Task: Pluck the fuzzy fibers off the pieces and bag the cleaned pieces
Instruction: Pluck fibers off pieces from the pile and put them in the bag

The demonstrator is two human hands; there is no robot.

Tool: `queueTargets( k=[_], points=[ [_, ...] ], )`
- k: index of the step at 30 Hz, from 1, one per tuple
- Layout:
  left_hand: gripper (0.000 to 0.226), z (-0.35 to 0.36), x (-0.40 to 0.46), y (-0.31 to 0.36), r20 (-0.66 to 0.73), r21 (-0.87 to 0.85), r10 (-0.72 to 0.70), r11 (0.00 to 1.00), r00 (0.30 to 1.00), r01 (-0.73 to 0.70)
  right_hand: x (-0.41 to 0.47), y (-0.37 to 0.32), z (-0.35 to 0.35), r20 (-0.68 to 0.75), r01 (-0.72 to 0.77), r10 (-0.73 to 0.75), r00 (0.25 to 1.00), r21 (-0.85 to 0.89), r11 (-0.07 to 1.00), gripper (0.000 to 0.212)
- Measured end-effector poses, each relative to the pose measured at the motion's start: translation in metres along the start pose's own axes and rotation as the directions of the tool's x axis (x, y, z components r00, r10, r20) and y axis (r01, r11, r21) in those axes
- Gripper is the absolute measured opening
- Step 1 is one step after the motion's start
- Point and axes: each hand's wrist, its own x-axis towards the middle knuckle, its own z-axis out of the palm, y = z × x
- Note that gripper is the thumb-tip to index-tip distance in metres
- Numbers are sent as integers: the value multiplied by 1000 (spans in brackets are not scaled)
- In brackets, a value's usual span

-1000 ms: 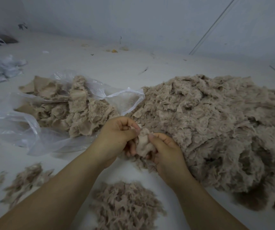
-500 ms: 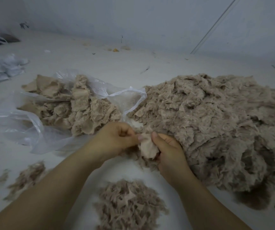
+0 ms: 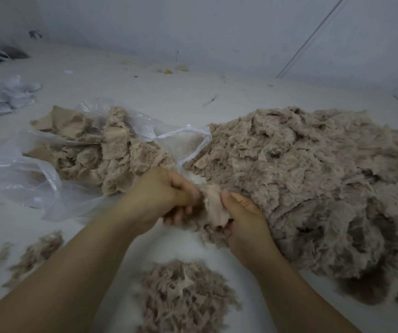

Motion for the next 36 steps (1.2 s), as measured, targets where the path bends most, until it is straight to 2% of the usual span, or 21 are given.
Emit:
queueTargets(
  k=[1,2,3,4,5,6,8,10,12,15,18,23,25,27,29,32,36],
  points=[
    [17,-9,-5,1,246,69,-74,996,966,59,0,0,1,-10,1,-1,1000,-10,1000,40],
    [12,-17,-10,3,449,153,-150,984,881,90,1,1,1,-24,2,-2,1000,-28,1000,38],
    [12,-22,-13,4,574,213,-198,973,794,89,1,1,2,-37,2,-4,999,-40,999,36],
    [15,-23,-15,4,612,244,-220,966,760,83,1,2,2,-46,2,-4,999,-46,999,35],
    [19,-22,-15,4,574,257,-227,962,786,90,1,1,3,-48,-3,0,999,-52,999,34],
    [26,-17,-14,4,480,250,-222,962,849,110,0,1,3,-43,-8,6,999,-57,998,35],
    [39,-5,-11,2,232,166,-192,974,953,156,-2,-2,3,-23,-5,4,1000,-54,999,36],
    [36,10,-9,0,101,72,-146,988,984,140,-5,-4,4,0,11,-11,1000,-51,999,44],
    [27,22,-9,-4,48,-3,-97,995,994,97,-8,-6,4,47,21,-19,999,-55,998,54],
    [27,28,-11,-6,13,-101,-68,992,998,69,-10,-7,3,90,-3,9,996,-74,997,56],
    [32,24,-11,-7,28,-126,-61,990,998,64,-9,-6,3,30,-1,3,1000,-91,996,45],
    [27,2,-16,-10,151,-91,-125,986,981,140,-1,-2,3,-78,-39,40,996,16,999,27],
    [23,-6,-17,-9,211,-37,-133,989,968,144,-1,-1,3,-73,-31,30,997,-19,999,31],
    [29,-8,-17,-6,242,-39,-133,988,961,147,-2,0,3,-37,9,-13,999,-103,995,40],
    [39,0,-14,-5,191,-72,-134,986,972,150,-4,1,2,9,44,-44,999,-160,986,42],
    [34,19,-11,-9,57,-118,-81,989,995,87,-7,-3,2,54,96,-86,995,-221,971,45],
    [37,26,-9,-15,-67,-242,-118,965,991,98,-8,-5,5,75,87,-72,995,-218,972,55]
  ],
)
